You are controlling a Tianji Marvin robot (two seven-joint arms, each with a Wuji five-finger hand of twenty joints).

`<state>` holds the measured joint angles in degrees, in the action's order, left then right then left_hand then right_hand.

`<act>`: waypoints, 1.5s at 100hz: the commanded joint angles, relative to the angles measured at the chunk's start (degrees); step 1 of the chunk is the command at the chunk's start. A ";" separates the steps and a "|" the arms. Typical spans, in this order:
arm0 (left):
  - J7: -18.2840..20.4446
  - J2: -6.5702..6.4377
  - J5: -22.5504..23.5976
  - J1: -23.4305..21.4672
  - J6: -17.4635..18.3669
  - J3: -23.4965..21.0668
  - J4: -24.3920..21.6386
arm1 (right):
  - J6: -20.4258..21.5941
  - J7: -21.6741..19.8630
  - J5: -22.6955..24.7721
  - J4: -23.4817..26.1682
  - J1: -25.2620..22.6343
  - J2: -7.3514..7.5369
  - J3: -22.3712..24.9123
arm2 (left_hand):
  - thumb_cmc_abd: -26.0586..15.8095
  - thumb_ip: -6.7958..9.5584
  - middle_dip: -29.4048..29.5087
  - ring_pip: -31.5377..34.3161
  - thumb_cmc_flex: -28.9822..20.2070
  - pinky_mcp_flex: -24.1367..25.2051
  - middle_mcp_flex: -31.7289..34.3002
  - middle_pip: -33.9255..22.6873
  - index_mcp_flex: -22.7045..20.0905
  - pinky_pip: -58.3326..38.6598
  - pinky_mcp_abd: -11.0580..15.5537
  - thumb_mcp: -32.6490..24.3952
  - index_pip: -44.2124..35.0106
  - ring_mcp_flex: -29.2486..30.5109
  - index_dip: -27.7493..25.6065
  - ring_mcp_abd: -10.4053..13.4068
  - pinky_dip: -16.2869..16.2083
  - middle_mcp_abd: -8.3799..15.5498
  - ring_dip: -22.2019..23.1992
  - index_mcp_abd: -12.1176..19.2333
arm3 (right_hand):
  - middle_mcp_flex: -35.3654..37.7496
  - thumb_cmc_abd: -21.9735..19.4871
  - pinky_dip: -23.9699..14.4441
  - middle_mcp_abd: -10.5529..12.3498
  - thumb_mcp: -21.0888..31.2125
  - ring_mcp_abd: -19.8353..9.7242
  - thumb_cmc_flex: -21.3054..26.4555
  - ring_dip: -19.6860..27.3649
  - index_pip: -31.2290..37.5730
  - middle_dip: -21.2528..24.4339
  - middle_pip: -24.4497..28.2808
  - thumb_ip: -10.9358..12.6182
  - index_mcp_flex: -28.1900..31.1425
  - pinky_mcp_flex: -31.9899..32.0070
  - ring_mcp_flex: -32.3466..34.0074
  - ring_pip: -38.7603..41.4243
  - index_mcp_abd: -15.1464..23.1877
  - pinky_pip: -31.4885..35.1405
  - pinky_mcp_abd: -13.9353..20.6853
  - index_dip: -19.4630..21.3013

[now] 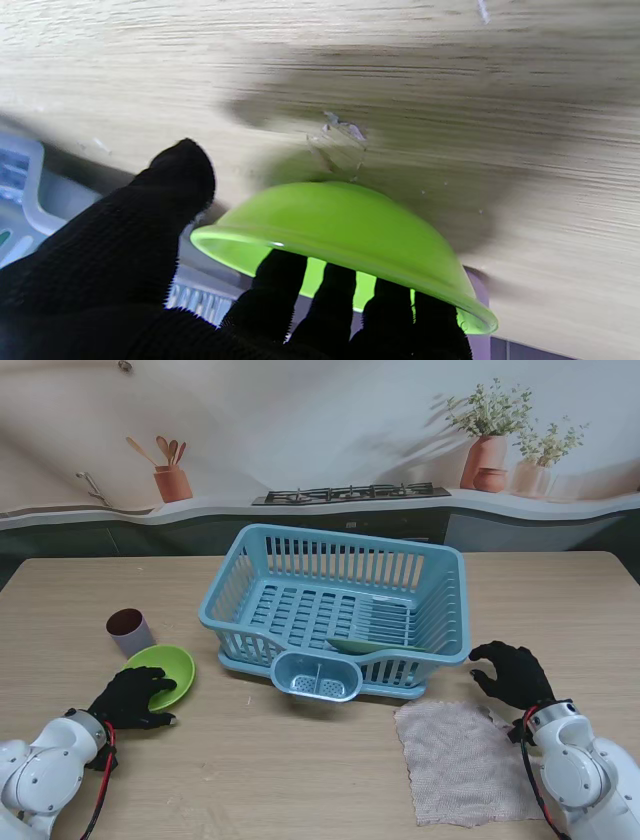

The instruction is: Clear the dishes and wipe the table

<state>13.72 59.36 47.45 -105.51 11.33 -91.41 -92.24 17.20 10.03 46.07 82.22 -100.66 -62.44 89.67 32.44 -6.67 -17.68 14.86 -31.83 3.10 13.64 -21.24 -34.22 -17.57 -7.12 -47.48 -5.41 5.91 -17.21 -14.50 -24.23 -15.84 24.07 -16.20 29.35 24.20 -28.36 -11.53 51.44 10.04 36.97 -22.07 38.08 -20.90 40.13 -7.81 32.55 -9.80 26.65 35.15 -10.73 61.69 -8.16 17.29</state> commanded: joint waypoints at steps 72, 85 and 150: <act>-1.97 0.30 0.97 0.73 -2.94 2.03 0.59 | 0.98 -0.34 0.03 0.19 -0.32 -0.08 0.35 | -16.26 -0.08 -7.08 21.55 -41.38 -10.24 18.17 -9.18 -13.96 -44.18 -14.90 15.05 -7.95 17.07 -10.27 -12.55 -7.64 -6.47 5.78 -1.29 | -1.20 0.80 -0.18 0.08 1.55 -0.92 -1.46 0.25 -0.31 0.46 -0.10 2.05 1.02 1.04 -1.89 -0.89 -0.74 -1.17 1.17 0.47; -3.79 0.53 0.97 0.24 -1.65 1.71 0.51 | 1.06 -0.33 0.00 0.13 -0.30 -0.08 0.32 | -14.57 -0.75 -9.99 25.44 -41.42 -14.65 24.02 -8.86 -17.14 -47.56 -17.58 12.19 -10.70 21.65 -11.58 -16.00 -9.88 -8.29 7.49 -1.85 | -1.14 0.83 -0.20 0.10 1.54 -0.98 -1.52 0.24 -0.33 0.46 -0.10 2.04 1.06 1.00 -1.82 -0.87 -0.67 -1.14 1.14 0.47; -3.06 0.56 1.97 -5.35 4.60 -2.96 -6.37 | 1.50 -0.18 0.17 -0.10 -0.14 -0.05 0.37 | -10.91 -2.23 -16.28 39.32 -39.83 -27.54 33.12 -13.60 -18.92 -62.18 -24.35 6.87 -17.83 33.73 -16.74 -21.62 -19.76 -13.03 18.11 -2.24 | -1.16 0.89 -0.21 -0.04 1.55 -0.87 -1.68 0.25 -0.56 0.49 -0.19 2.03 1.21 1.07 -1.81 -0.88 -0.73 -1.19 1.16 0.36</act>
<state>10.09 59.87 49.06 -109.93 15.38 -94.16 -97.80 18.21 10.46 46.00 82.09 -100.62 -62.48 90.00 23.91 -8.40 -31.96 50.99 -65.14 -20.76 45.10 -33.26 -48.69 -71.02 -29.21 -33.48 -17.04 36.83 -30.82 -30.67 -39.94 -25.91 39.70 -23.61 29.35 24.20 -28.36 -11.53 51.44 10.04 36.97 -22.06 37.93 -20.90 40.13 -7.80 32.58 -9.78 26.65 35.15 -10.75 61.63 -8.16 17.31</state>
